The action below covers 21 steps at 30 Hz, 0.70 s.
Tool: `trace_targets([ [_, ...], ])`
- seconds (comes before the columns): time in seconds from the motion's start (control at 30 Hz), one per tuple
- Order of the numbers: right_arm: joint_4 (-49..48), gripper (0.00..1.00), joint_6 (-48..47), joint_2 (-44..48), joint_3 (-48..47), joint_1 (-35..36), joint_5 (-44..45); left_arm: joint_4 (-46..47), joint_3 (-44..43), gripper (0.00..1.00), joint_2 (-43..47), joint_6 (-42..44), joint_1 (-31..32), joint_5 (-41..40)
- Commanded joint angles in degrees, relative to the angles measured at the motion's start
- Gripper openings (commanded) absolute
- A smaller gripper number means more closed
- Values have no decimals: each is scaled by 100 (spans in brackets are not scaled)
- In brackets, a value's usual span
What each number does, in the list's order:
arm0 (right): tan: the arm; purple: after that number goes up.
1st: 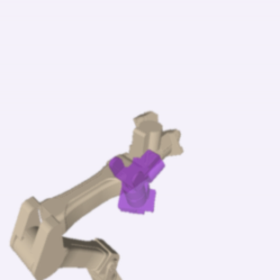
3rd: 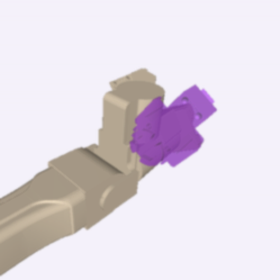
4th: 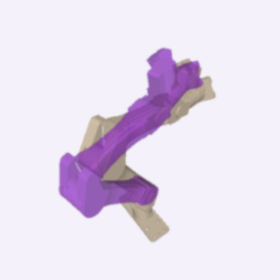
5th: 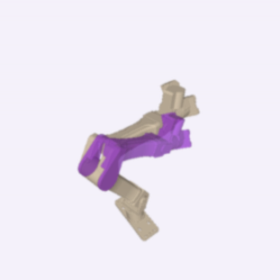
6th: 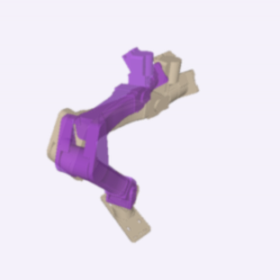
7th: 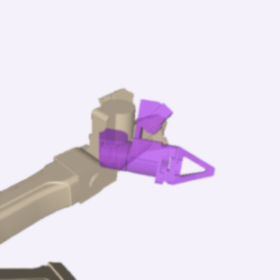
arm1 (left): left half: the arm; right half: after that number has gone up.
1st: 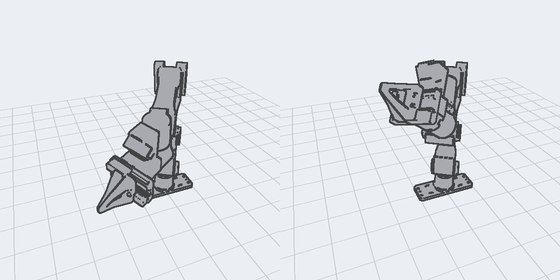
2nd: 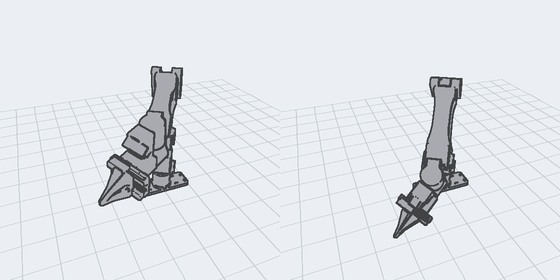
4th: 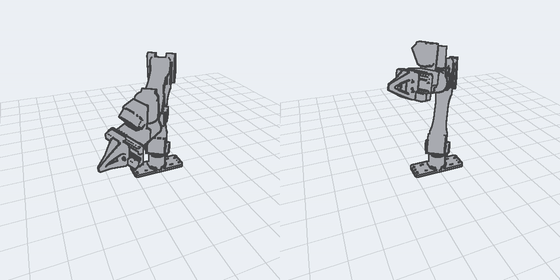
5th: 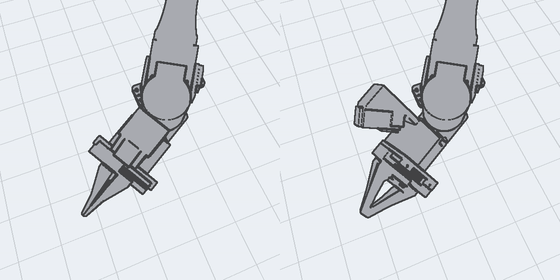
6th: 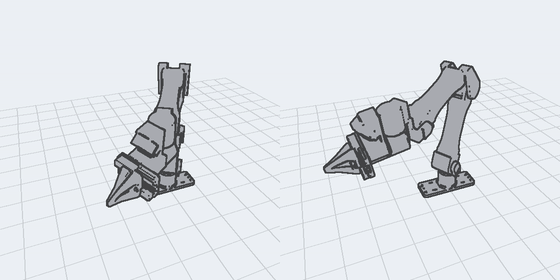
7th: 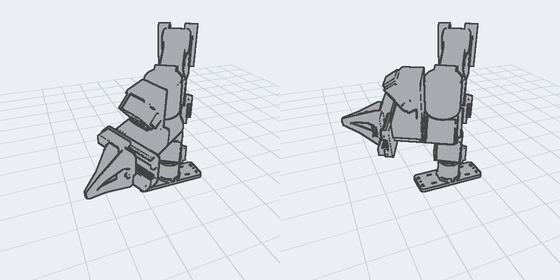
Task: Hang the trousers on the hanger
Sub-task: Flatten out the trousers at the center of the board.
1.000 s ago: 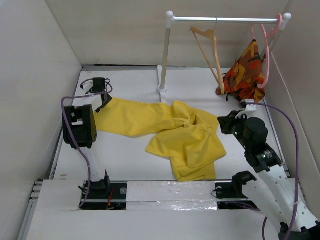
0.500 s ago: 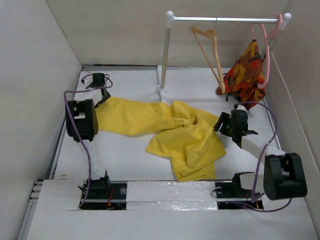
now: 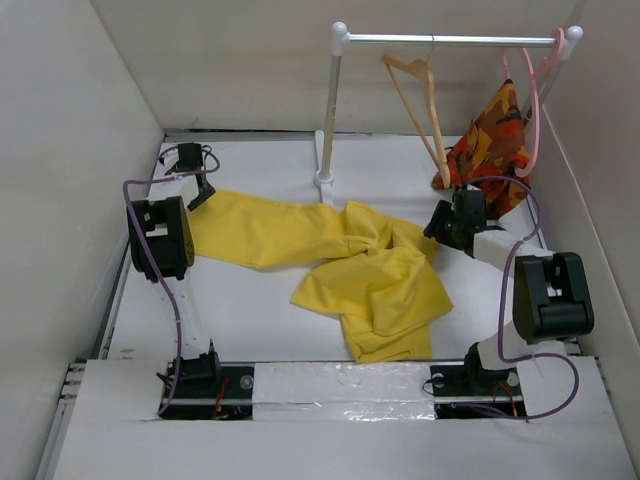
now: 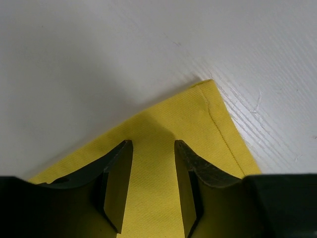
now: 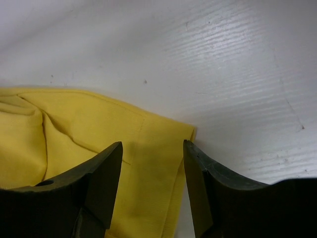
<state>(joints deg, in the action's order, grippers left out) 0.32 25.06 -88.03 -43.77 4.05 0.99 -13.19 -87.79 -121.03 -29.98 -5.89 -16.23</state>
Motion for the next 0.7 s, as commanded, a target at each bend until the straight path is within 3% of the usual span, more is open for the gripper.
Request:
trace_targets([
  [0.0,415,58,-194,-231,-474,-80,-56,-131,-168,34,-70,53,-105,295],
  [0.13,504,51,-300,-364,-571,-229,-363,-26,-116,26,-113,71,-228,541],
  [0.33,461,11,-353,-321,-510,-343,-574,53,-72,0,-149,36,-333,743],
  [0.4,276,0,-265,-181,-370,-396,-583,71,-89,0,-114,10,-387,823],
  [0.6,30,0,-63,180,-123,-677,-461,203,-317,0,10,27,-501,955],
  [0.63,65,2,-71,259,-123,-678,-399,203,-405,0,10,88,-501,1042],
  [0.67,108,12,-89,277,-123,-678,-337,203,-432,0,-8,123,-553,1104],
])
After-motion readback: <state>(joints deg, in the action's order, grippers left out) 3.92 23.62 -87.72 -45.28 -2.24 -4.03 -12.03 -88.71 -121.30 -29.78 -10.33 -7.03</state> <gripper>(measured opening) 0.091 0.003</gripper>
